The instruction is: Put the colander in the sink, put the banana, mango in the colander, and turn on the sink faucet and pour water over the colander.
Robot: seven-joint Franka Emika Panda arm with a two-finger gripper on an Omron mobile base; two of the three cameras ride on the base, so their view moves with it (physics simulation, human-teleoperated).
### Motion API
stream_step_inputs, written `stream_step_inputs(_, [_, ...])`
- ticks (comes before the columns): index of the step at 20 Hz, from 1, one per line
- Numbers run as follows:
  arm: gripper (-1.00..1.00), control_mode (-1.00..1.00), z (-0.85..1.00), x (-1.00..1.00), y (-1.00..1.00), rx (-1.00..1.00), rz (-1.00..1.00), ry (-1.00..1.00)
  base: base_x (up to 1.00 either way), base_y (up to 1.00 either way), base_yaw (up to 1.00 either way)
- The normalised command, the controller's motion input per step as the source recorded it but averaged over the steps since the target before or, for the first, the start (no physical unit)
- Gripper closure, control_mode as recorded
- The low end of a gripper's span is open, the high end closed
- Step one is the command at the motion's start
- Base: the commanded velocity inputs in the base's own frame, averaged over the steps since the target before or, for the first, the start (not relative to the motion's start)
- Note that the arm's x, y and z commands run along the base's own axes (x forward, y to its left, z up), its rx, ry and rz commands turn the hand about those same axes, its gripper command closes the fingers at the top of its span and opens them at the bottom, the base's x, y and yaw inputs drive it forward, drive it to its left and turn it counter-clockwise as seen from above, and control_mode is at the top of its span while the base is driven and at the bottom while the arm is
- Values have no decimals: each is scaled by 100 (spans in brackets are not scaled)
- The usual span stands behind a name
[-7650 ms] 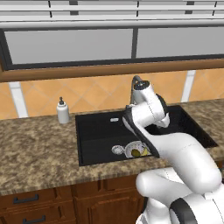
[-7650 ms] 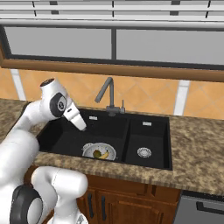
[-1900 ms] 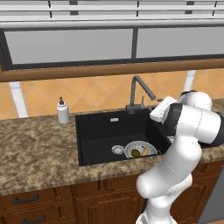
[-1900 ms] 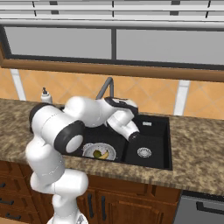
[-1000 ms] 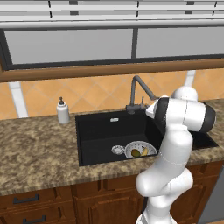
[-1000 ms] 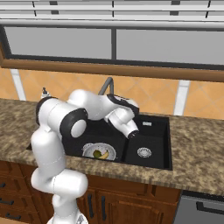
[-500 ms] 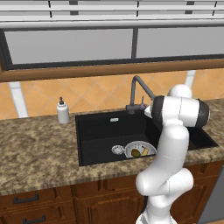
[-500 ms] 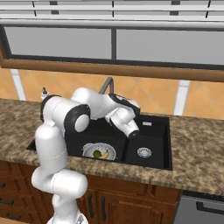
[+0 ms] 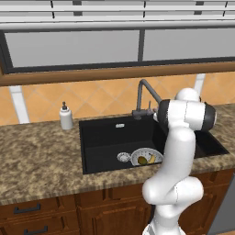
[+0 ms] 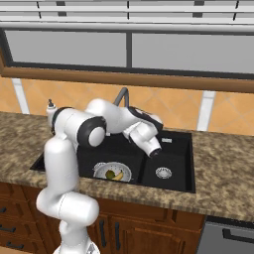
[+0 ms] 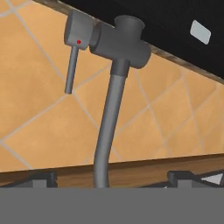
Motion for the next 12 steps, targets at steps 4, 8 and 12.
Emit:
stream_step_inputs(4, [-100,-100,-31,9,0,0,0,0,0,0,0])
stream_step_inputs(8, [-100,-100,-18,9,0,0,0,0,0,0,0])
stream_step_inputs(12, [-100,-100,-3,30,0,1,0,0,0,0,0])
